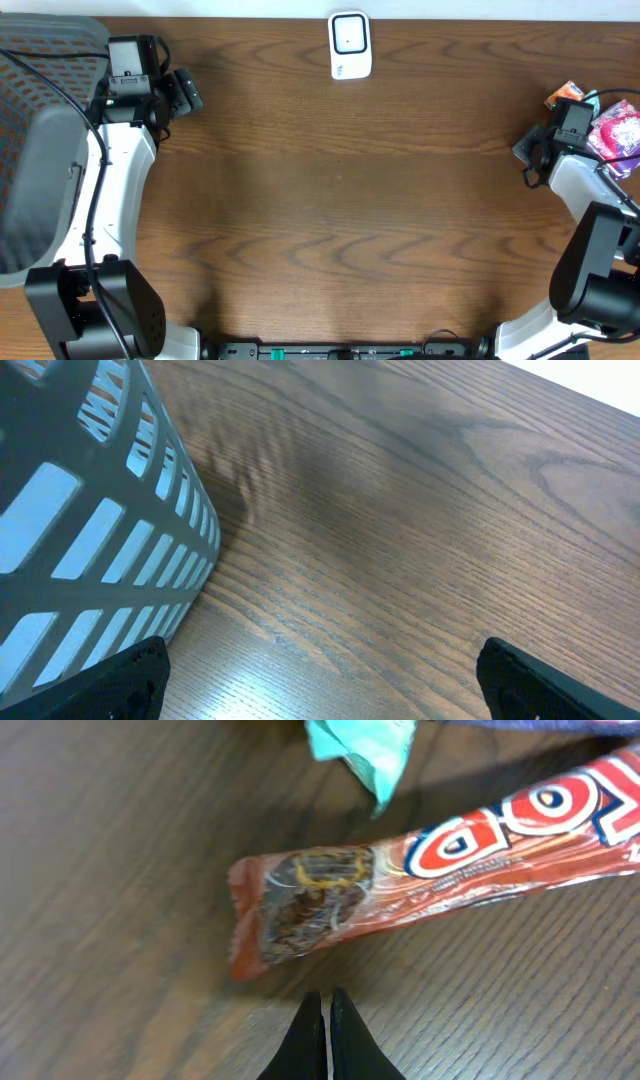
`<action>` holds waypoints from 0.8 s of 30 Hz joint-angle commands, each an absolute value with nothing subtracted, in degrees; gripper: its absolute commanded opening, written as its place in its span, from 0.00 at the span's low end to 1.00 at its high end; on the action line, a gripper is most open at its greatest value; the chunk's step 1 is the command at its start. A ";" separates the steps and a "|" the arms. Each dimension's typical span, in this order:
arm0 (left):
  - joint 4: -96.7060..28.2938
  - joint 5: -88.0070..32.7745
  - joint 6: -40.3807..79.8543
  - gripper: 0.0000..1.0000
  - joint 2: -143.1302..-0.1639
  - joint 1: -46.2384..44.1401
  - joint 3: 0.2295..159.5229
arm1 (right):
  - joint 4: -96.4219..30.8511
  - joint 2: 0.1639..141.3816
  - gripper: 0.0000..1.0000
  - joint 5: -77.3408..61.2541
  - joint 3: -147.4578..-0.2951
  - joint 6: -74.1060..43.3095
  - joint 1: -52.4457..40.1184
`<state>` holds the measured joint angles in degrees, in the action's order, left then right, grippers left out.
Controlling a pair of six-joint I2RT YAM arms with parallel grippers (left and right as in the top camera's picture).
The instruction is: Scan the item barcode
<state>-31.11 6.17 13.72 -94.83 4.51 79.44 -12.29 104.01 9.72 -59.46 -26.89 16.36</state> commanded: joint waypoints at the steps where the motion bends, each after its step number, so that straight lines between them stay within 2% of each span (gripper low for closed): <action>1: -31.27 6.70 14.20 0.98 -95.11 4.75 79.72 | -11.38 107.26 0.01 11.68 -59.90 -26.30 16.29; 10: -31.27 6.70 14.20 0.98 -95.11 4.75 79.72 | -5.76 114.02 0.01 13.76 -59.90 -26.33 16.67; 19: -31.27 6.70 14.20 0.98 -95.11 4.75 79.72 | 0.54 114.76 0.05 18.79 -60.05 -24.05 19.07; 24: -31.27 6.70 14.20 0.98 -95.11 4.75 79.72 | -1.85 114.63 0.04 18.35 -62.61 -21.56 19.90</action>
